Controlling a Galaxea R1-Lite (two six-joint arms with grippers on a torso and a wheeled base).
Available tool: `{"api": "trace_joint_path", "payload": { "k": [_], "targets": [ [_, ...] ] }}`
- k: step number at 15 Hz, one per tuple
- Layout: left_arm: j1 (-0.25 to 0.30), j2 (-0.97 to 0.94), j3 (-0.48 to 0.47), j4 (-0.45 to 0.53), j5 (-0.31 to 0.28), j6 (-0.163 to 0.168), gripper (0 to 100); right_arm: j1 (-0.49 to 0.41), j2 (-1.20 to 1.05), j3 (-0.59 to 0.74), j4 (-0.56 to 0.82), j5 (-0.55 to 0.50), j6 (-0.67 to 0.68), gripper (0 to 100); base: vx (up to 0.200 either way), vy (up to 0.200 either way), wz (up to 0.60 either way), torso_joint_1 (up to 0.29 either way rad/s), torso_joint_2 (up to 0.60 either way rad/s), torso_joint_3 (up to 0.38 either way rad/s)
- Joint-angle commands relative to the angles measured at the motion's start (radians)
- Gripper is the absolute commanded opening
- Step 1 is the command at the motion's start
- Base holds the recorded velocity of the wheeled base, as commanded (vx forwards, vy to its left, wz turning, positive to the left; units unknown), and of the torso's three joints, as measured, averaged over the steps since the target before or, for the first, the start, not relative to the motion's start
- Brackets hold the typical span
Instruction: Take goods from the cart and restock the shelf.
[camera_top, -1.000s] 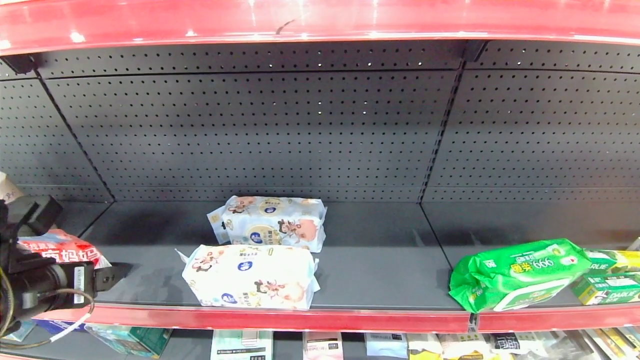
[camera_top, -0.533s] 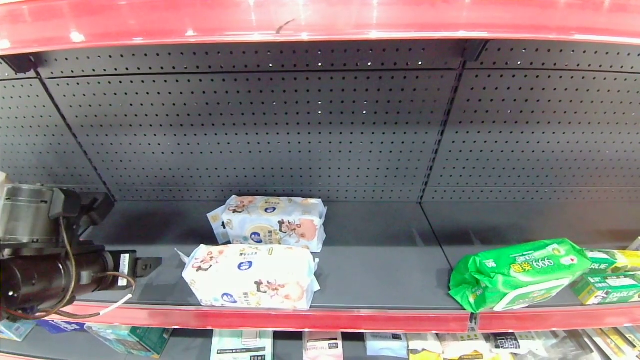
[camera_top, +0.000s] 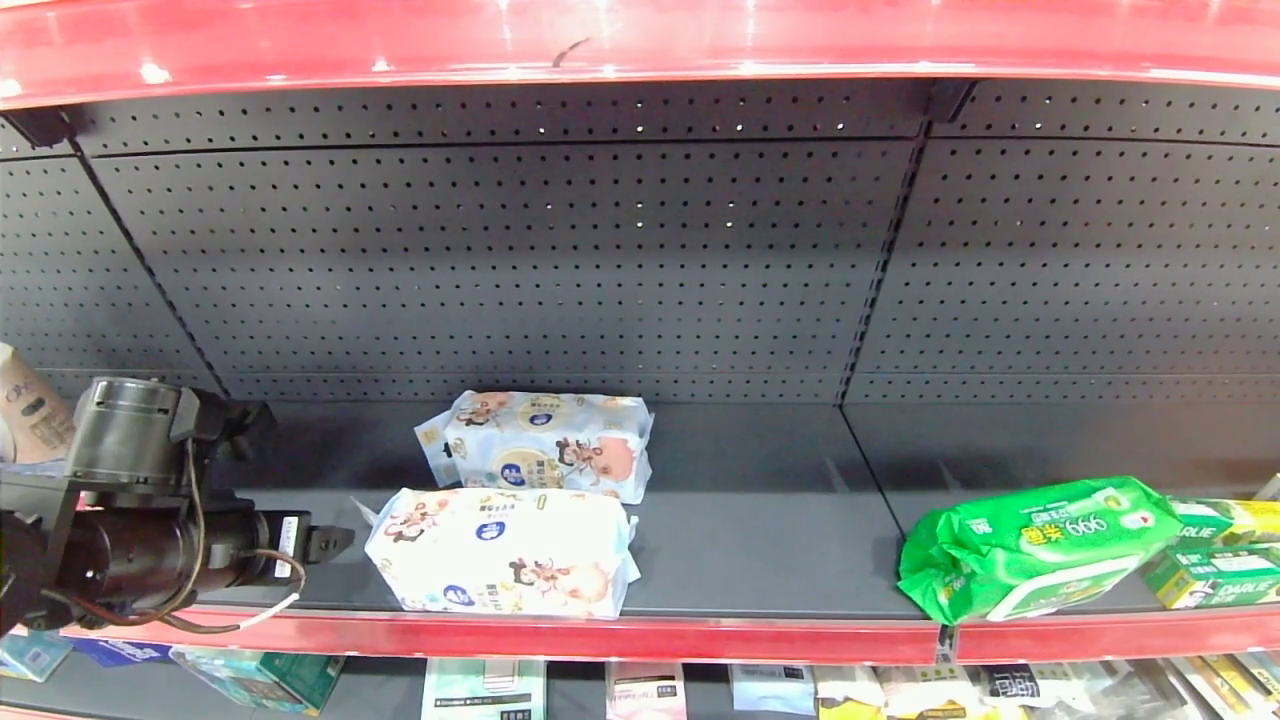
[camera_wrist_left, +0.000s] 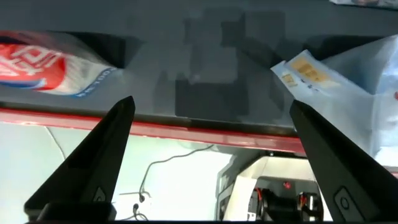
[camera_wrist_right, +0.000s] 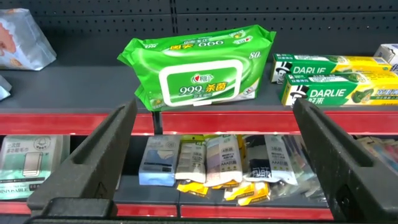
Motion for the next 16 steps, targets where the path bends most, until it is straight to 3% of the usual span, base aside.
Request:
{"api": "trace_joint_path", "payload": {
  "k": [1, 16],
  "targets": [
    [-0.002, 0.017, -0.008, 0.000, -0.004, 0.001, 100, 0.000, 0.002, 0.000, 0.000, -0.001, -0.001, 100, 0.000, 0.000, 0.00, 0.000, 0.00, 0.000],
    [-0.083, 0.058, -0.032, -0.026, -0.015, 0.000, 100, 0.000, 0.002, 0.000, 0.000, 0.001, -0.001, 100, 0.000, 0.000, 0.00, 0.000, 0.00, 0.000]
  ]
}}
